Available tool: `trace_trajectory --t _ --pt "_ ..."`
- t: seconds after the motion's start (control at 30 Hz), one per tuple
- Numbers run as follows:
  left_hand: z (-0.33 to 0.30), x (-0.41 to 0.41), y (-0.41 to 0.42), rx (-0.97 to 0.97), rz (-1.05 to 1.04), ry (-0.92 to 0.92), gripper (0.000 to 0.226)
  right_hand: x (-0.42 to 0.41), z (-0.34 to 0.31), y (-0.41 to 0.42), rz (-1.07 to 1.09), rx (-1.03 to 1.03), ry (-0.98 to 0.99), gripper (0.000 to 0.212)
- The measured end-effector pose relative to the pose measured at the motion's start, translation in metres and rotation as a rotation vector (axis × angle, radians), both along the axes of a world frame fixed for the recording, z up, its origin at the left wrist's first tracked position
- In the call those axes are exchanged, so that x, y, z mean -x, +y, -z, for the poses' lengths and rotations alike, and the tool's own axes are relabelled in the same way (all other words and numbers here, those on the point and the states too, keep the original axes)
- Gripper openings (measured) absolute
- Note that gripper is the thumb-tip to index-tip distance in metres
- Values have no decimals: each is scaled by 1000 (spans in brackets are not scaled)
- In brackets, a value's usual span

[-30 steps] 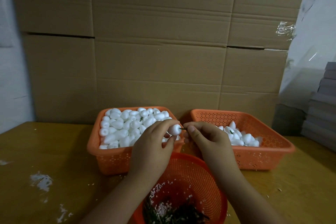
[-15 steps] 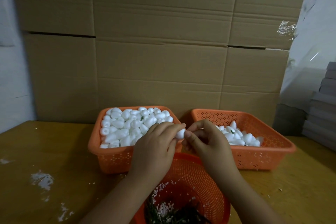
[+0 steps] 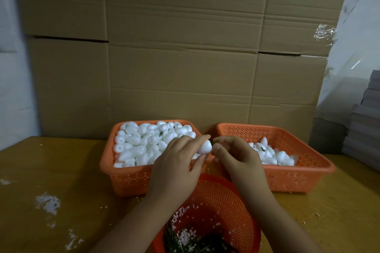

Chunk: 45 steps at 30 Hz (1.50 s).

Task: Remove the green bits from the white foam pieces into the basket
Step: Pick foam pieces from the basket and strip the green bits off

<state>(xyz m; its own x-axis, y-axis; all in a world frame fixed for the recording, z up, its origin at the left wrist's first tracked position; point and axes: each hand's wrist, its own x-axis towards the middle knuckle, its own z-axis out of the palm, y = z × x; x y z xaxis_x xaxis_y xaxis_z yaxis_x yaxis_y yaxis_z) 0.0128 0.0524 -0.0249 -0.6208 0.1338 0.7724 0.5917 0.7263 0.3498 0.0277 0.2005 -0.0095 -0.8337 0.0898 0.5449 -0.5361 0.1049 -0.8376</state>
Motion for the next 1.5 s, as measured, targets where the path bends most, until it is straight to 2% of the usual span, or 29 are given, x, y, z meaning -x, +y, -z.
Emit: trace_trajectory --t 0.27,0.47,0.63,1.03,1.2,1.33,1.5 --pt "2 1 -3 26 38 -19 48 1 1 0 25 33 -44 13" --pt "1 -2 0 11 77 -15 41 2 0 1 40 116 -107 25" --pt "-1 0 -1 -33 115 -6 28 1 1 0 38 93 -111 27" --pt "-2 0 -4 5 100 -17 25 -1 -2 3 108 -103 -32 28" --pt "-7 2 -4 -84 165 -39 24 -4 -10 3 67 -47 -46 31" --pt "-8 4 -6 -107 157 -81 26 -6 -15 5 1 65 -121 17" --pt "-8 5 -7 -136 174 -112 25 -7 -15 4 10 46 -123 12"
